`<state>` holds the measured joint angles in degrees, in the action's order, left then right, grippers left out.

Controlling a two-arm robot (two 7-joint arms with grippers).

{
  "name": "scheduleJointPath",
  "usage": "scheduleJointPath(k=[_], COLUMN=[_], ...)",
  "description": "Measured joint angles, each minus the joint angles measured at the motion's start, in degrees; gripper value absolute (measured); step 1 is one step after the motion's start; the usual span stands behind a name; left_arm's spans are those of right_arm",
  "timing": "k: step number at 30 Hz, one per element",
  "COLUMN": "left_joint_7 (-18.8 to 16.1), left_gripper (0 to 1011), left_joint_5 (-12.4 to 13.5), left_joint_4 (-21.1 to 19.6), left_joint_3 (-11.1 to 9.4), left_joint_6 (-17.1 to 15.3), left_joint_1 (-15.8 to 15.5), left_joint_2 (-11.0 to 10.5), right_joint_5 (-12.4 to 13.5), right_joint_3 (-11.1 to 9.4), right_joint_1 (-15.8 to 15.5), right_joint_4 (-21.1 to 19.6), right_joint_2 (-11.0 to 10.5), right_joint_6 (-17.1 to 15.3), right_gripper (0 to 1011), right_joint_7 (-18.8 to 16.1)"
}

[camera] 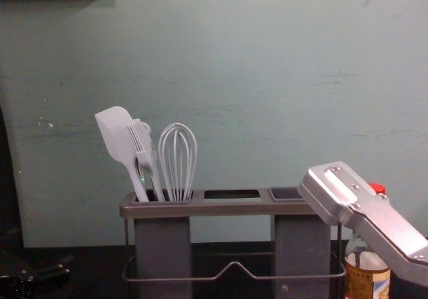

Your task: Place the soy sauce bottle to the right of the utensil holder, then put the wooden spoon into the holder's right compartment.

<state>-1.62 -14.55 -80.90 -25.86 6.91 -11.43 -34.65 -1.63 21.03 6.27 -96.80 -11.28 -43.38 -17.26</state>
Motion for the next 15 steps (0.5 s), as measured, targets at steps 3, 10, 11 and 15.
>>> scheduleJointPath(k=[3,10,11,15], left_joint_7=[0.0,0.0,0.0,0.0], left_gripper=[1005,1005,1005,1005], left_joint_5=[0.01,0.0,0.0,0.0], left_joint_4=[0.0,0.0,0.0,0.0], left_joint_3=[0.0,0.0,0.0,0.0], left_joint_6=[0.0,0.0,0.0,0.0], left_joint_1=[0.0,0.0,0.0,0.0], left_joint_2=[0.0,0.0,0.0,0.0], right_joint_5=[-0.33,-1.24,-1.34,-1.83], right_joint_3=[-0.16,-0.46,-0.5,-0.63], right_joint_1=[-0.09,-0.34,-0.37,-0.43], right_joint_4=[-0.02,0.05,0.06,0.21], right_joint_2=[0.18,0.55,0.58,0.82], right_joint_6=[0.05,0.32,0.35,0.44], right_gripper=[1000,1000,1000,969], right_joint_7=[-0.28,-0.84,-0.88,-1.16])
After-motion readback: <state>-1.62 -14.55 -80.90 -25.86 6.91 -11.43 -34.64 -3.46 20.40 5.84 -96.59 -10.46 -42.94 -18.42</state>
